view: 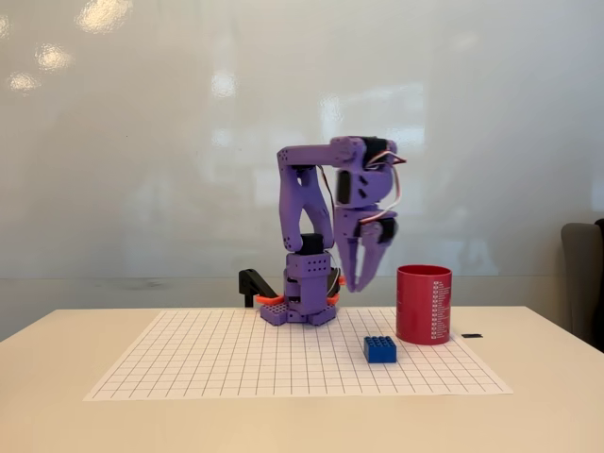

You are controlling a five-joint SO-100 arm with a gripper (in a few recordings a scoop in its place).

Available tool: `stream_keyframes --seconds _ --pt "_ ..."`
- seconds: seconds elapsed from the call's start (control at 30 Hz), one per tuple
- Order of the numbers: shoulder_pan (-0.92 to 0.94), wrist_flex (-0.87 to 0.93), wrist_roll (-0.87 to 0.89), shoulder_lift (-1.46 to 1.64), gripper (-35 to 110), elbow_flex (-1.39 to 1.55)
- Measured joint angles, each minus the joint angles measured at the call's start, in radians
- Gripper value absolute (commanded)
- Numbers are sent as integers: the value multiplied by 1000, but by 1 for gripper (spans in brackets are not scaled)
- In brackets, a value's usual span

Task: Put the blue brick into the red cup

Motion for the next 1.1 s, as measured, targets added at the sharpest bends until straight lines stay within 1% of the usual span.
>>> stream_keyframes --seconds 0.13,0.2,0.33,0.5,0.6,0.87,1.0,1.1 --pt "-121 -9 15 -71 0 -8" --pt "-146 -52 38 -109 0 -34" --pt "-117 -107 77 -138 0 -87" --pt "-91 -156 94 -138 0 -91" --pt "-63 -210 140 -137 0 -81" --pt "-58 -354 233 -103 0 103" --pt "-66 -420 242 -101 0 183" --pt "-71 -436 242 -101 0 196"
